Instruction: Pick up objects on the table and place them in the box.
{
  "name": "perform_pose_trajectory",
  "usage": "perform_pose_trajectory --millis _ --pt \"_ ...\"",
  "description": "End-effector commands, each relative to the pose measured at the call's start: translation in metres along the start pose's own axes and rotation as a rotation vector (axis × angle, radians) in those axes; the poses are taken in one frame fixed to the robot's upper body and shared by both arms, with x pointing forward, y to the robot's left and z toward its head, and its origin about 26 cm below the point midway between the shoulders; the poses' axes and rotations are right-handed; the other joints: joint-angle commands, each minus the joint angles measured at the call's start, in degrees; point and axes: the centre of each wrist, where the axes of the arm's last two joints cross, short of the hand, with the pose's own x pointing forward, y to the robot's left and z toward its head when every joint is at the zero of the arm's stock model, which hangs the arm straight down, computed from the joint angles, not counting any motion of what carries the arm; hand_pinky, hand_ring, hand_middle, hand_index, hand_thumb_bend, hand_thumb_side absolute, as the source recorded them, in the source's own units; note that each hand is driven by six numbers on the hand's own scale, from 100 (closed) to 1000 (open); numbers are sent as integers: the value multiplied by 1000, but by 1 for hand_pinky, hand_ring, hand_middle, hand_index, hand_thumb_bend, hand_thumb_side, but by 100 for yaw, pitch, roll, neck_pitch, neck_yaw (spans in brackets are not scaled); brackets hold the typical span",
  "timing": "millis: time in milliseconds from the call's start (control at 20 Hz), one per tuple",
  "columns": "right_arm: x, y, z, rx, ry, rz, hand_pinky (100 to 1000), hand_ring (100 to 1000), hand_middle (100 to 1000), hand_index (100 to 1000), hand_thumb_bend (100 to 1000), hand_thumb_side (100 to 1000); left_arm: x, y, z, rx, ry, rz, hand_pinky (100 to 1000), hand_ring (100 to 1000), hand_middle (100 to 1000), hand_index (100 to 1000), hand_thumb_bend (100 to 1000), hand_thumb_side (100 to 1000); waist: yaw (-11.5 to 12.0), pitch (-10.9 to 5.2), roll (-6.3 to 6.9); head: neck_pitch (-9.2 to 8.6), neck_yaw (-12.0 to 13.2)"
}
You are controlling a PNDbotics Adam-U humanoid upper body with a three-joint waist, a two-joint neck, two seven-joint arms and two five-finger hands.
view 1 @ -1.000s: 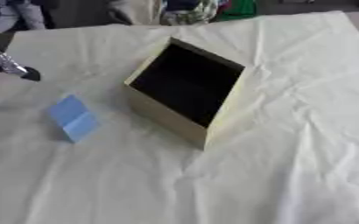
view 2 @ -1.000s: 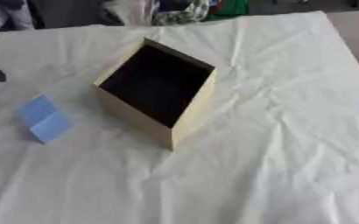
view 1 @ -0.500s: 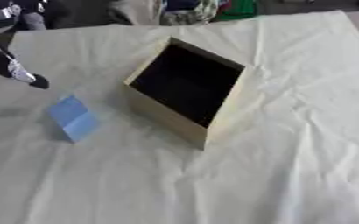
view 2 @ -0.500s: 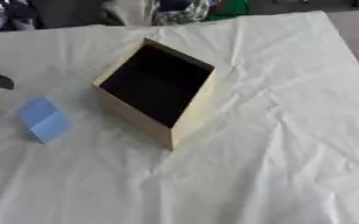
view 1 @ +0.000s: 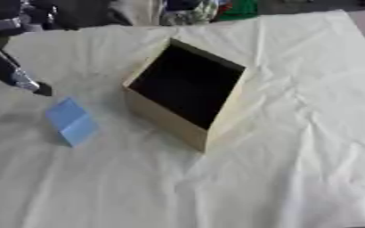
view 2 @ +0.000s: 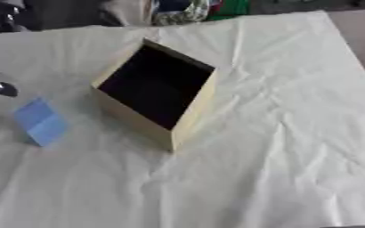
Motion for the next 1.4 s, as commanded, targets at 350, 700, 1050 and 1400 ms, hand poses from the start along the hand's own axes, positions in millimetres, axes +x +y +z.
perform_pose_trajectory --millis 350,700,1050,1400 --pt "6 -4 -4 23 -15 11 639 576 537 703 100 483 20 26 15 -424 -231 -397 902 892 920 966 811 100 -24 -7 88 50 -105" --pt "5 -5 -4 27 -5 10 638 572 532 701 100 484 28 33 15 -409 -237 -432 898 880 887 927 849 100 -34 80 85 14 -126" --pt "4 -5 -4 28 -2 8 637 570 529 700 100 485 26 24 16 -407 -258 -392 892 877 898 939 903 118 -36 129 78 -41 -148" --pt "3 -4 -4 34 2 0 636 568 527 698 100 487 30 10 10 -464 -295 -374 887 871 899 937 886 100 -71 148 86 -66 -140"
